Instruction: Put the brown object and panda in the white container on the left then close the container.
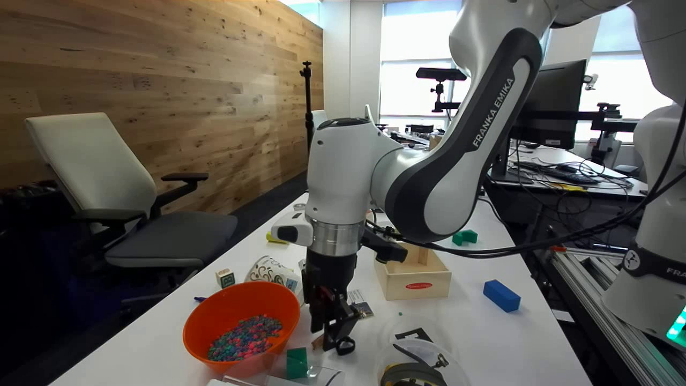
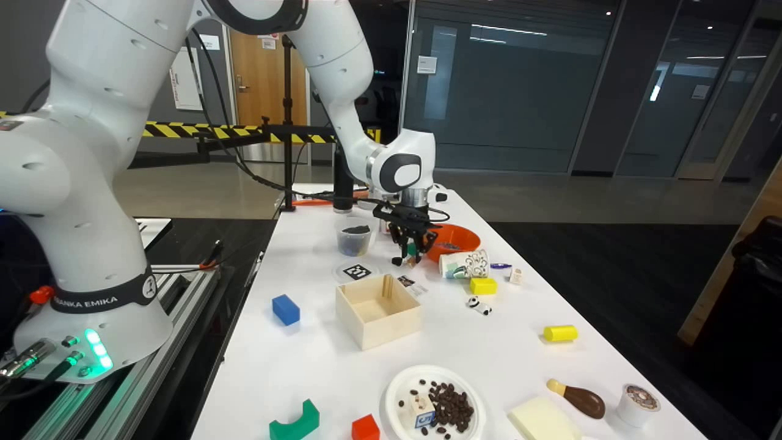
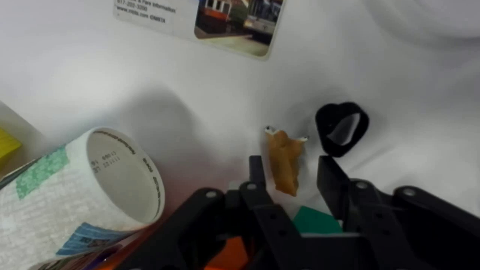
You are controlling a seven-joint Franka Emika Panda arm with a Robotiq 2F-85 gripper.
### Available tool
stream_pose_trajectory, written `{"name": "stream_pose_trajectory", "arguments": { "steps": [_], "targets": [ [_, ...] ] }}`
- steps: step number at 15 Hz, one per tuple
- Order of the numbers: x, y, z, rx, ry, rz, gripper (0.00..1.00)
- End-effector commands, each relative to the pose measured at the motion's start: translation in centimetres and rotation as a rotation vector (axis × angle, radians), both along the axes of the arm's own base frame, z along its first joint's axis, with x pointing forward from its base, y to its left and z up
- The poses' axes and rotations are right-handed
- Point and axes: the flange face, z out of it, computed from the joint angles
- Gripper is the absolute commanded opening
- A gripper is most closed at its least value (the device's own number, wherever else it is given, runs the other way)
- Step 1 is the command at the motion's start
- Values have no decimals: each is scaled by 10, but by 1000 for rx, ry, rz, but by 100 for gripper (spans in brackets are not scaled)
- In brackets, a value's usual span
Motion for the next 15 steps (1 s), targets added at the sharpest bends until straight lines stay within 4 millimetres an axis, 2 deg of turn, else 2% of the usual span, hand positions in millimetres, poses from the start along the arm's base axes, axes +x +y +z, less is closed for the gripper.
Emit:
{"name": "stream_pose_trajectory", "arguments": {
  "steps": [1, 3, 5, 10, 15],
  "targets": [
    [8, -1, -4, 29, -15, 12, 14],
    [8, -1, -4, 33, -17, 16, 1],
    [6, 2, 1, 38, -13, 24, 3],
    [-13, 6, 24, 33, 14, 68, 3],
    [-24, 9, 63, 75, -39, 81, 3]
  ]
}}
